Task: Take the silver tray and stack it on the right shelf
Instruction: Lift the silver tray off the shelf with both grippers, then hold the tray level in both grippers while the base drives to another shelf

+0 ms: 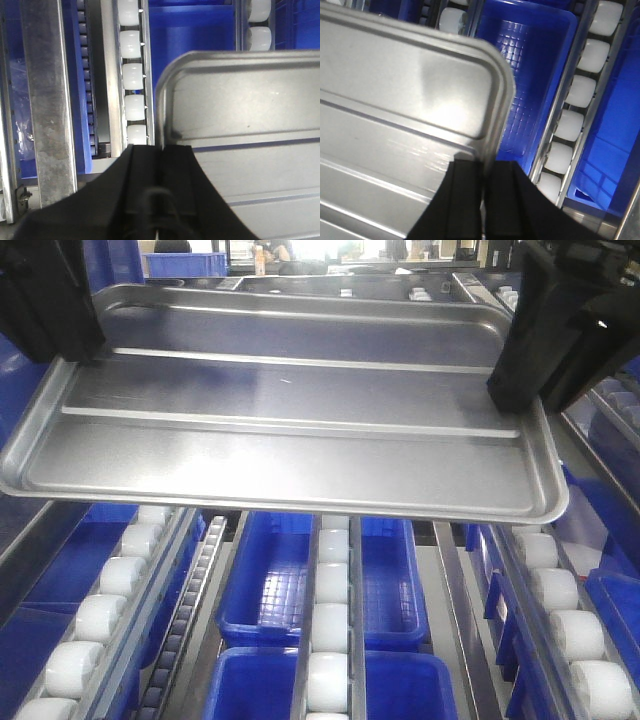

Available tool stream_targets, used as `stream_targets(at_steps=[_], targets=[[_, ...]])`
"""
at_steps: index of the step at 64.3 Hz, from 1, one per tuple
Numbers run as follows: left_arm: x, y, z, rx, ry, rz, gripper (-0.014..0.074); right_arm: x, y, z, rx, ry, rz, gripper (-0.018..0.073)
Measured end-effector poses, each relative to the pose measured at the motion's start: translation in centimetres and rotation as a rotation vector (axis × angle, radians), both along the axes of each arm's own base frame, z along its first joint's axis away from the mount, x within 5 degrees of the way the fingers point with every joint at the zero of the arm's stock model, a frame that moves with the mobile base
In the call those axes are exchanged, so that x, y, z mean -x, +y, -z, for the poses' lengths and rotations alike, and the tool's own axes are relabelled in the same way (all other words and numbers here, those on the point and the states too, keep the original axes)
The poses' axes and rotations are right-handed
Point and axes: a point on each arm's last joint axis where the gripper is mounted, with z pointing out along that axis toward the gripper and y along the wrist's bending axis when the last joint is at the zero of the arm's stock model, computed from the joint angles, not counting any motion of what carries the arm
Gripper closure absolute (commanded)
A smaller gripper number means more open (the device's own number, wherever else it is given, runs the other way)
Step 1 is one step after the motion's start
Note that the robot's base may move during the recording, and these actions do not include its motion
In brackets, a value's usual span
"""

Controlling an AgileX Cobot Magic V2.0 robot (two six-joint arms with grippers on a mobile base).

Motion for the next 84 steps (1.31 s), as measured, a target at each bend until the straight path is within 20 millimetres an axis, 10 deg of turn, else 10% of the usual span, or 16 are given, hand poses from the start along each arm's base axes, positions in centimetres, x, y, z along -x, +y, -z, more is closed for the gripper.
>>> stream_targets(at_steps=[84], targets=[[-0.01,0.0,0.01,-0.003,0.003,-0.001,0.0697,0.0,0.0,0.0,0.0,0.0,0.0,0.0502]])
